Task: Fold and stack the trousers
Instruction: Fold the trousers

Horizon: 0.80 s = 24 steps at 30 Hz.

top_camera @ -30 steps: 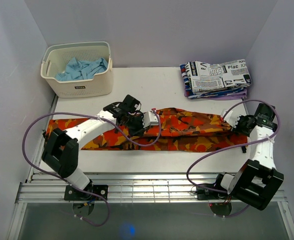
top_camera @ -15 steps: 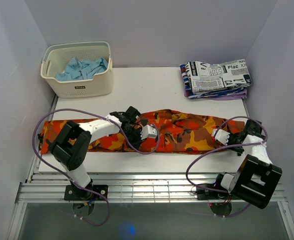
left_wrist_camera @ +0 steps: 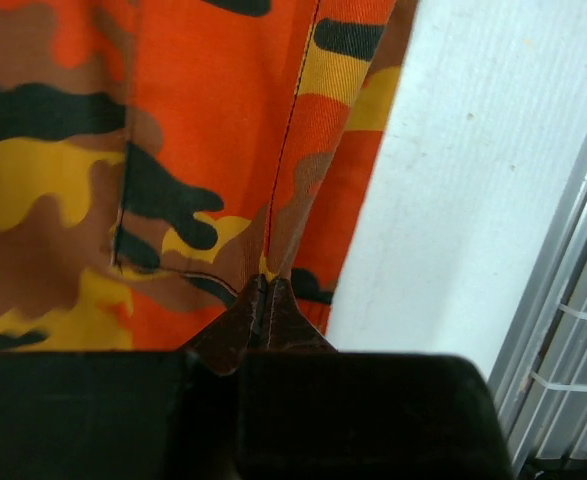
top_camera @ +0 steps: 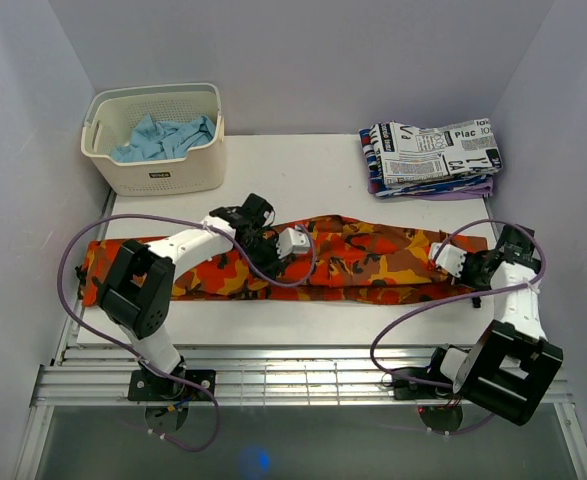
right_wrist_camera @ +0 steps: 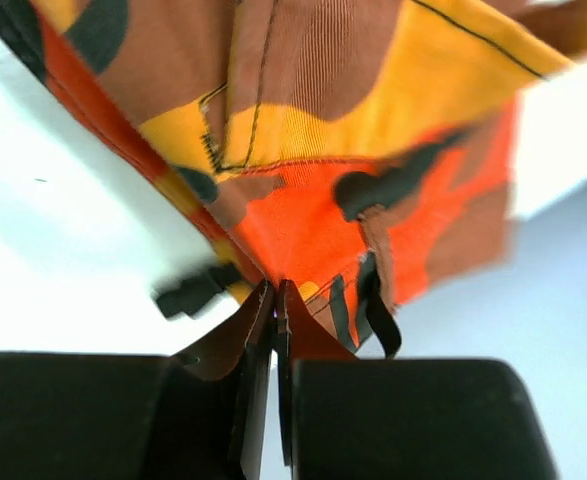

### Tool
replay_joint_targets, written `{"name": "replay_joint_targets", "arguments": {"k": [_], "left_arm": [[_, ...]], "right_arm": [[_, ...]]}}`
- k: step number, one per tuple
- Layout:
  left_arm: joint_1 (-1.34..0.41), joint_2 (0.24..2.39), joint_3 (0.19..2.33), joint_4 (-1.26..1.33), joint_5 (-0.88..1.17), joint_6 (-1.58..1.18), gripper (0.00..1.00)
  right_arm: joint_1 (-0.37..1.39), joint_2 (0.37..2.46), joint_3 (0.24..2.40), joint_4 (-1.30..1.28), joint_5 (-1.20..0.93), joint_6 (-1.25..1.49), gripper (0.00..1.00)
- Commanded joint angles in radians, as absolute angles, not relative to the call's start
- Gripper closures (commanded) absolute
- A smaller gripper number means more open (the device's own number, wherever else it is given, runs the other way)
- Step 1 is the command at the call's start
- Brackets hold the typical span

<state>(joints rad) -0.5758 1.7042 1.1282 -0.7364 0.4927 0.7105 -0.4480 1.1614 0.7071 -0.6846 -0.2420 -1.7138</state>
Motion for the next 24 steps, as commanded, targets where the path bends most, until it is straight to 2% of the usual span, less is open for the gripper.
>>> {"name": "replay_joint_targets", "arguments": {"k": [1,6,11,19,24], "left_arm": [[-0.502,1.628,1.203,-0.862,0.44,0.742,1.0],[-0.479,1.615,1.134,-0.9,0.426,0.782,1.0],[-0.474,1.681,1.031,-0.865,0.371,0.808,1.0],[-0.463,1.753,0.97,-0.802,0.338,0.836,1.0],[-0.463,1.818,1.038,-0.765,0.389,0.769,0.97]], "right_arm": [[-0.457,1.071,0.804,-0.75,-0.244,-1.738,0.92],[-0.449,1.006,0.593,-0.622,-0.19,-1.812,0.92],[-0.437,1.09,0.445,-0.477,-0.123,-1.816,0.92],[-0.436,1.282,0.483,-0.403,-0.064,-1.717,0.92],[-0.459,1.364,0.547,-0.38,-0.005,-1.709,0.92]]}}
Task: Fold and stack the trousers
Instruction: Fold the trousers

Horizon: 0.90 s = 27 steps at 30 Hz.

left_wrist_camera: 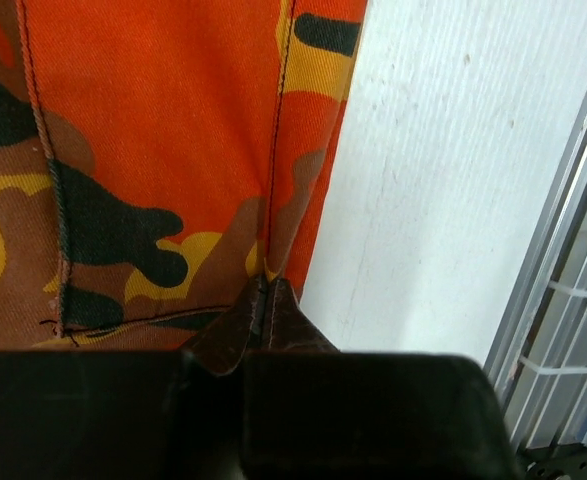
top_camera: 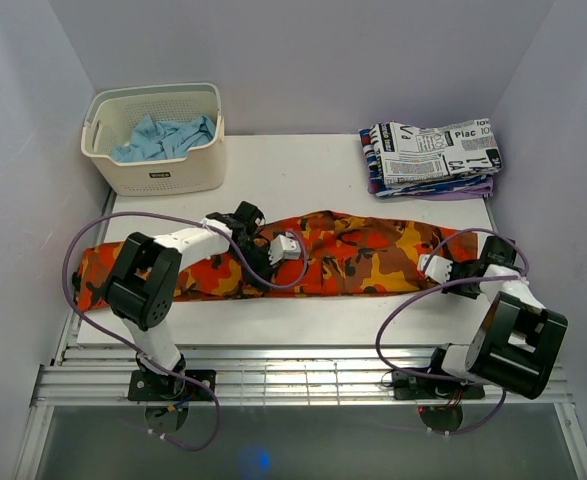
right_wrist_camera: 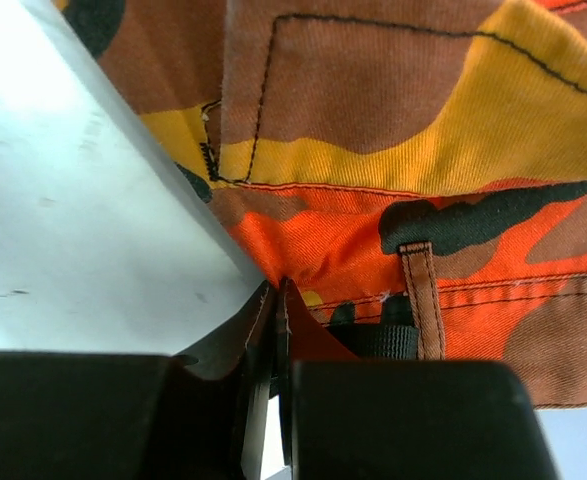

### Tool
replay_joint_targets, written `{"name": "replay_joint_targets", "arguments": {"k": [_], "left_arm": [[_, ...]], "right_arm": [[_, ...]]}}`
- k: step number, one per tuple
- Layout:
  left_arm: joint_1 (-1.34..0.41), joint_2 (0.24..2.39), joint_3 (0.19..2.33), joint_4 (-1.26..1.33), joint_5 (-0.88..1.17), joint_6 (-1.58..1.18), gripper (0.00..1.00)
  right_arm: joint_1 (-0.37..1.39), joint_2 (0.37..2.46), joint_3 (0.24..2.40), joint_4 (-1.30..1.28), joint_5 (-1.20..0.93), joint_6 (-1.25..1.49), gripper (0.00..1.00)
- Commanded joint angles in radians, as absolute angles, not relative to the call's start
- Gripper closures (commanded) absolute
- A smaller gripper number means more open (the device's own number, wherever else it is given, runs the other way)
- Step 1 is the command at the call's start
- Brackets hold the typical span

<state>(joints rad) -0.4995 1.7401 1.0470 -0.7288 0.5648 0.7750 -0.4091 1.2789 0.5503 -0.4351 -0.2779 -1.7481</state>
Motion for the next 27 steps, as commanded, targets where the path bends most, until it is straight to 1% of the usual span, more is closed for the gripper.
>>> {"name": "replay_joint_targets", "arguments": {"k": [1,2,5,6,8,9,11,12,13,14,15,17,19,21,22,23,25,26,27], "left_arm": [[-0.463,1.825,1.057,-0.764,0.418,0.758,0.95],[-0.465,1.827,1.087,-0.761,0.432,0.749,0.93],[-0.479,1.829,1.14,-0.75,0.478,0.724,0.81],[-0.492,1.827,1.149,-0.749,0.486,0.715,0.72],[-0.506,1.812,1.172,-0.744,0.521,0.701,0.62],[-0.515,1.799,1.177,-0.744,0.538,0.69,0.55],[-0.515,1.732,1.18,-0.742,0.597,0.683,0.48],[-0.515,1.703,1.177,-0.741,0.609,0.677,0.46],[-0.515,1.672,1.174,-0.733,0.632,0.663,0.35],[-0.515,1.61,1.169,-0.729,0.64,0.649,0.32],[-0.514,1.58,1.161,-0.72,0.644,0.631,0.31],[-0.506,1.505,1.147,-0.681,0.614,0.562,0.3],[-0.48,1.468,1.126,-0.632,0.586,0.475,0.3],[-0.402,1.44,1.114,-0.612,0.569,0.416,0.3],[-0.368,1.44,1.112,-0.604,0.562,0.384,0.31],[-0.286,1.445,1.115,-0.606,0.56,0.326,0.31],[-0.192,1.466,1.129,-0.629,0.578,0.269,0.31],[-0.105,1.476,1.138,-0.643,0.568,0.23,0.31],[-0.065,1.495,1.147,-0.659,0.53,0.221,0.31]], "right_arm": [[-0.48,1.379,0.561,-0.382,-0.005,-1.71,0.92],[-0.491,1.385,0.589,-0.383,-0.005,-1.716,0.92],[-0.538,1.405,0.624,-0.397,0.041,-1.742,0.92],[-0.564,1.414,0.638,-0.402,0.046,-1.75,0.92],[-0.589,1.417,0.65,-0.416,0.061,-1.778,0.91],[-0.609,1.41,0.667,-0.426,0.061,-1.782,0.77],[-0.62,1.391,0.71,-0.541,0.019,-1.783,0.55],[-0.62,1.364,0.768,-0.59,0.0,-1.763,0.39],[-0.615,1.349,0.8,-0.645,-0.079,-1.753,0.31],[-0.609,1.332,0.833,-0.745,-0.115,-1.744,0.27],[-0.585,1.3,0.863,-0.788,-0.144,-1.714,0.22],[-0.549,1.272,0.936,-0.883,-0.221,-1.674,0.2],[-0.479,1.24,0.974,-0.914,-0.273,-1.594,0.19],[-0.404,1.223,0.986,-0.925,-0.3,-1.531,0.19],[-0.376,1.223,0.992,-0.917,-0.304,-1.455,0.19],[-0.35,1.233,0.992,-0.904,-0.304,-1.415,0.19],[-0.26,1.258,0.992,-0.861,-0.288,-1.288,0.21],[-0.235,1.291,0.994,-0.842,-0.281,-1.241,0.21],[-0.183,1.314,0.997,-0.812,-0.259,-1.198,0.23]]}}
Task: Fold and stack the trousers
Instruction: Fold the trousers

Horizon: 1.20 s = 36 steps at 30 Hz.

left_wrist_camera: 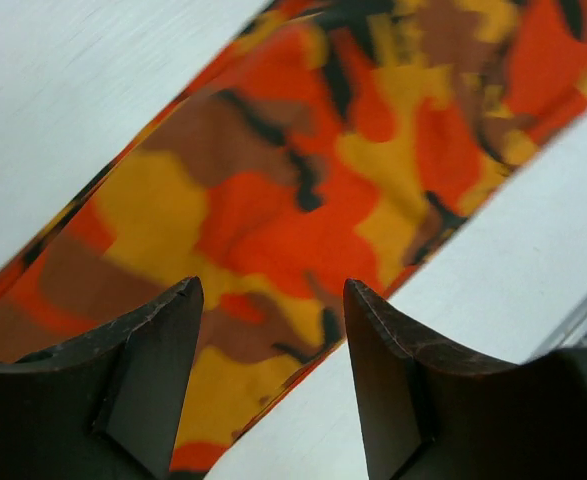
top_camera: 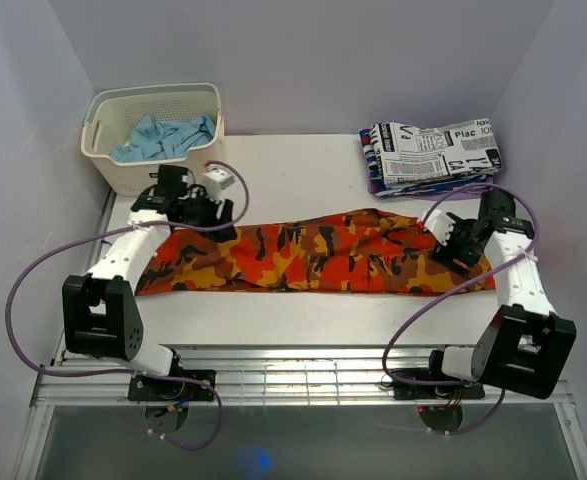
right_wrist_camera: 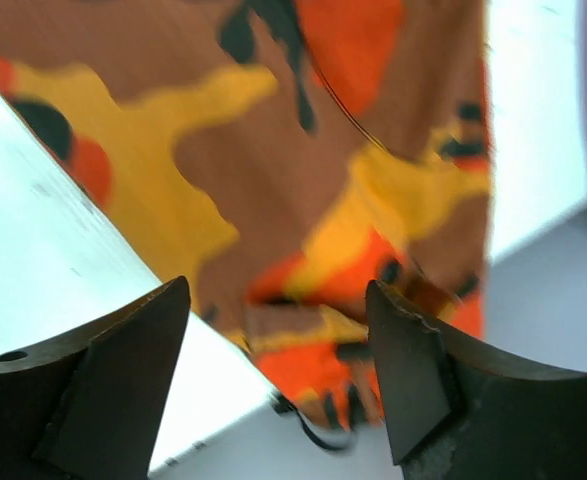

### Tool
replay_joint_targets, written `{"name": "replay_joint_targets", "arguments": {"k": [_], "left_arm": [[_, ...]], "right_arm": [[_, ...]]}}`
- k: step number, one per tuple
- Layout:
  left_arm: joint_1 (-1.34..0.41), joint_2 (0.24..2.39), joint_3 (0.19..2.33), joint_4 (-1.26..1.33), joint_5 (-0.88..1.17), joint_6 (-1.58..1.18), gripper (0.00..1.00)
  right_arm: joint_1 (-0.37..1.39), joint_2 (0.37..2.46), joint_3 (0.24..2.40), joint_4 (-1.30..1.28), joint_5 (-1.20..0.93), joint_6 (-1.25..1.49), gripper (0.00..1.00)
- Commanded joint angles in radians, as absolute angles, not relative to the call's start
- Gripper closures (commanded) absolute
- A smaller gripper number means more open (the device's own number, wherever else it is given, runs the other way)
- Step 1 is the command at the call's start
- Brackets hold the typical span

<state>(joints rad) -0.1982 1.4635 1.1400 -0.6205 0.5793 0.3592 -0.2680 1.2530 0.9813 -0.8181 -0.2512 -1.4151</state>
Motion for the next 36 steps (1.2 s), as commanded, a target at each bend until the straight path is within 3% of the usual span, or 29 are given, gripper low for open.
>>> {"name": "replay_joint_targets", "arguments": {"k": [1,5,11,20,36], "left_arm": [[-0.022,1.503,1.157,-0.701,0.508,0.216,0.31],[0.243,1.494,1.173,-0.77,0.398,0.224,0.32],[0.472,1.505,1.232,-0.828,0.354,0.334,0.33],[0.523,1.709,1.335,-0.802,0.351,0.347,0.41],[0.523,1.934,1.393,-0.617,0.403,0.357,0.43]], "right_arm": [[-0.157,1.336,1.0,-0.802,-0.246,-1.16,0.25],[-0.077,1.463,0.976,-0.735,-0.172,-1.008,0.31],[-0.04,1.621,0.936,-0.654,-0.078,-0.947,0.37],[-0.035,1.756,0.911,-0.588,0.049,-0.95,0.39],[-0.015,1.756,0.845,-0.575,0.17,-0.983,0.4]]}}
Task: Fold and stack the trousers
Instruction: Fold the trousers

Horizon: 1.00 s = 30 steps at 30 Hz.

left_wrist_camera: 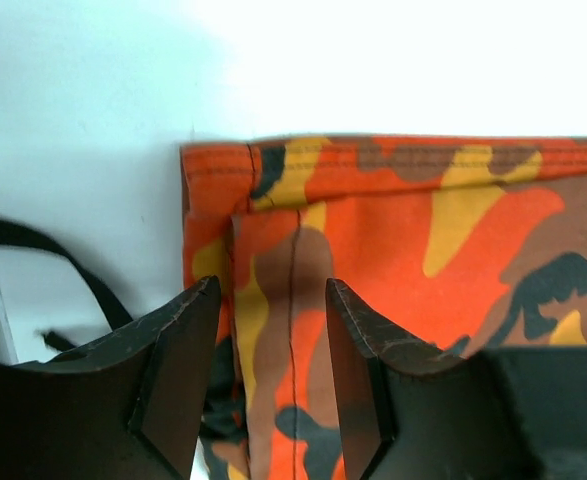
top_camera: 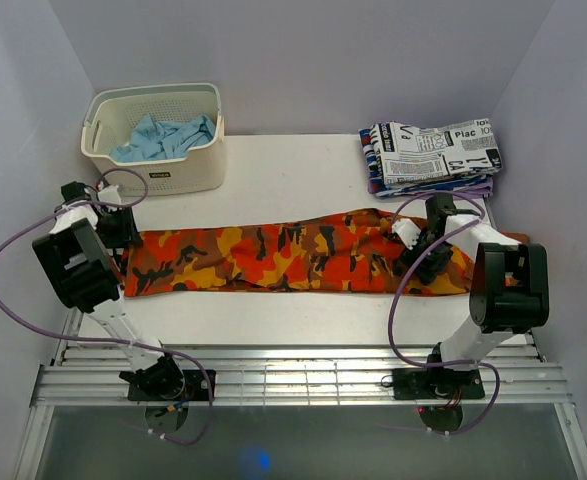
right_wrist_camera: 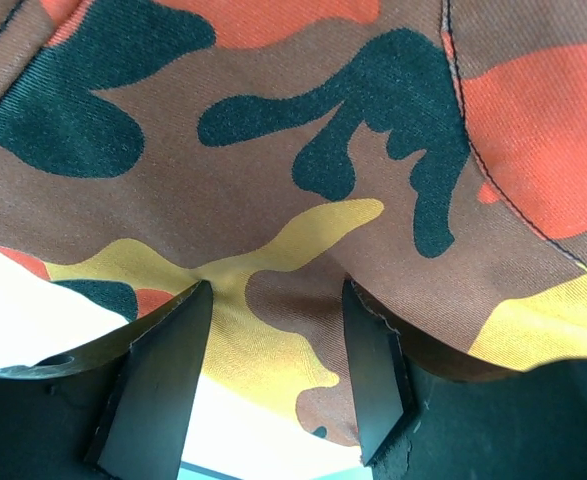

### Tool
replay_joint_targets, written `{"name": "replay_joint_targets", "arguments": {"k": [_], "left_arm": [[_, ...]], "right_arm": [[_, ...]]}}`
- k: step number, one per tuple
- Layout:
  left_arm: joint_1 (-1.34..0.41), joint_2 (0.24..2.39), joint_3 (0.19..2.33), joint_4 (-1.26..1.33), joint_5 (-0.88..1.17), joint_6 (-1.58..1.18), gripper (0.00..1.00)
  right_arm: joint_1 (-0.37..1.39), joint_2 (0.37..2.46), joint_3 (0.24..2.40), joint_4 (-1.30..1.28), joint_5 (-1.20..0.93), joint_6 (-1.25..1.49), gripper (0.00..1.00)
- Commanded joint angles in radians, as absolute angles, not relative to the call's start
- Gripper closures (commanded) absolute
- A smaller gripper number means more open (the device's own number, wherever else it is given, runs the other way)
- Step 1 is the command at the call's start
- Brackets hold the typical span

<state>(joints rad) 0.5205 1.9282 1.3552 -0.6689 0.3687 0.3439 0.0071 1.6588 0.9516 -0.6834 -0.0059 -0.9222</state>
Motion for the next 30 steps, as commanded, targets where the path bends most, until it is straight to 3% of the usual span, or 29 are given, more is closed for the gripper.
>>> {"name": "replay_joint_targets", "arguments": {"k": [1,21,24,25,26,29,30], "left_arm": [[0.523,1.943,1.396,-0.614,0.403,0.36,0.43],[0.482,1.91,1.338,-0.591,0.469,0.35,0.54],[0.477,1.925,1.35,-0.592,0.445,0.336,0.68],[0.477,1.925,1.354,-0.594,0.428,0.328,0.8],[0.477,1.916,1.361,-0.592,0.402,0.327,0.85],[0.477,1.888,1.368,-0.575,0.344,0.33,1.0],[0.477,1.876,1.379,-0.574,0.33,0.333,1.0]], "right_arm": [[-0.015,1.755,0.845,-0.577,0.172,-0.982,0.4],[-0.008,1.752,0.865,-0.583,0.17,-0.994,0.42],[-0.008,1.752,0.868,-0.587,0.17,-0.994,0.42],[-0.008,1.752,0.868,-0.588,0.172,-0.996,0.42],[-0.008,1.752,0.867,-0.586,0.175,-0.997,0.43],[-0.008,1.75,0.85,-0.574,0.19,-1.009,0.43],[-0.008,1.749,0.847,-0.568,0.195,-1.011,0.43]]}}
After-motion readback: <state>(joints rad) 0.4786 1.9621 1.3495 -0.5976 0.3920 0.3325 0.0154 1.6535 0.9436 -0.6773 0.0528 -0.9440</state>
